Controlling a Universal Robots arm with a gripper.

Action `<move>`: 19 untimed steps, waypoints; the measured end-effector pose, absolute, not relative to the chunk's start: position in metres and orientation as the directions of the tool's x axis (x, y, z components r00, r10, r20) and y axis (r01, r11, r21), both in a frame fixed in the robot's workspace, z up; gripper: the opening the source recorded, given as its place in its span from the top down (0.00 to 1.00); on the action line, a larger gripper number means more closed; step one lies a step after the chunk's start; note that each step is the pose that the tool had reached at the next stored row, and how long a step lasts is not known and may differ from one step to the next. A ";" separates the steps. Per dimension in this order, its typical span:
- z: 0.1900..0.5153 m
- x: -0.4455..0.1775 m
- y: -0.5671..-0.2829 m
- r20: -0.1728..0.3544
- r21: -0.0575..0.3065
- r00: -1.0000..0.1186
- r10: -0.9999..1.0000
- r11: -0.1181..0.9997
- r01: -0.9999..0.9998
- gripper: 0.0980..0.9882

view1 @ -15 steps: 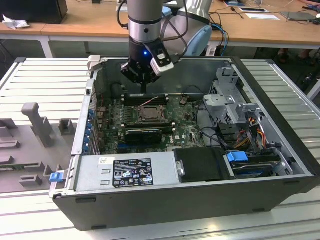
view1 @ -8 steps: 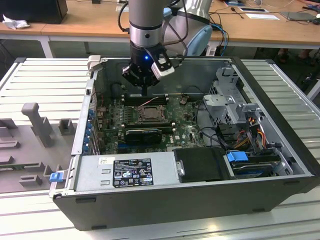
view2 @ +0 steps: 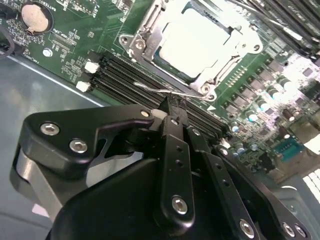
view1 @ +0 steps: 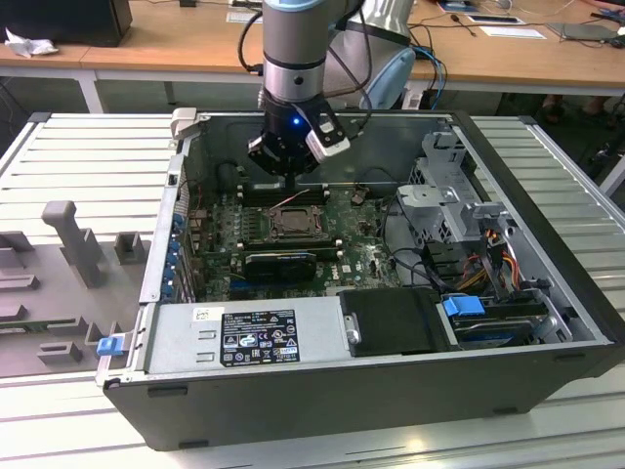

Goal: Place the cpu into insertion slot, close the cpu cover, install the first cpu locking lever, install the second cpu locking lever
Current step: 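Install the first cpu locking lever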

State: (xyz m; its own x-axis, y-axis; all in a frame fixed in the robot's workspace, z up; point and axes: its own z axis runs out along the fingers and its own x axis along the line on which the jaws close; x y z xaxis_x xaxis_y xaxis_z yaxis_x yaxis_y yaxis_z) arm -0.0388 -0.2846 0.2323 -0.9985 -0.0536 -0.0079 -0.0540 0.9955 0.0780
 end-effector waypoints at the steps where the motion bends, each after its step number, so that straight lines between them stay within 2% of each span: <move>1: 0.232 -0.038 -0.284 -0.008 0.078 -0.999 -0.054 0.995 -0.054 0.99; 19: 0.217 -0.025 -0.281 -0.020 0.077 -0.998 -0.054 0.995 -0.055 0.99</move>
State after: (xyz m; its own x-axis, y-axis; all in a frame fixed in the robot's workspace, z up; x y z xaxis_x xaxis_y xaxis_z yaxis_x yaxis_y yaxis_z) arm -0.0246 -0.2812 0.2169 -0.9984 -0.0536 -0.0197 -0.0549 0.9955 0.0774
